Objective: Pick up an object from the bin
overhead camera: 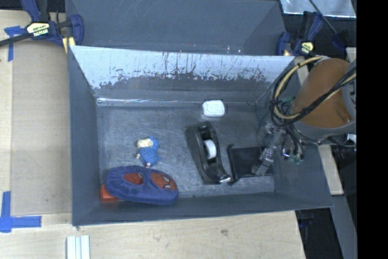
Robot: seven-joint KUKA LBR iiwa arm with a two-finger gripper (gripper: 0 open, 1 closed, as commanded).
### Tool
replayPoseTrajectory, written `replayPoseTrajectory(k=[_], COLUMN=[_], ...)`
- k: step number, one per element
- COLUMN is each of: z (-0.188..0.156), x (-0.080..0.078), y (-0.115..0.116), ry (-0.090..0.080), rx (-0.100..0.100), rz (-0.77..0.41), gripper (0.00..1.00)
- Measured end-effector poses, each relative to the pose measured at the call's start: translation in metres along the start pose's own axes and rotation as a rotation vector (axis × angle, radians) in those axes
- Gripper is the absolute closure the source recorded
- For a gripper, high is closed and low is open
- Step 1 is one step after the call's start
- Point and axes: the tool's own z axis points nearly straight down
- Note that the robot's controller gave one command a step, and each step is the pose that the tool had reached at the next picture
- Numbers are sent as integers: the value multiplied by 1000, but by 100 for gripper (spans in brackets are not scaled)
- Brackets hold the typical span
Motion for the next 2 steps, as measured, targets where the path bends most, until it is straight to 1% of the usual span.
replayPoseTrajectory(k=[1, 2], z=[-1, -30], x=[-1, -2], y=[0, 0], ry=[-1, -8], rx=[0, -1], rz=[0, -2], gripper=[100, 100])
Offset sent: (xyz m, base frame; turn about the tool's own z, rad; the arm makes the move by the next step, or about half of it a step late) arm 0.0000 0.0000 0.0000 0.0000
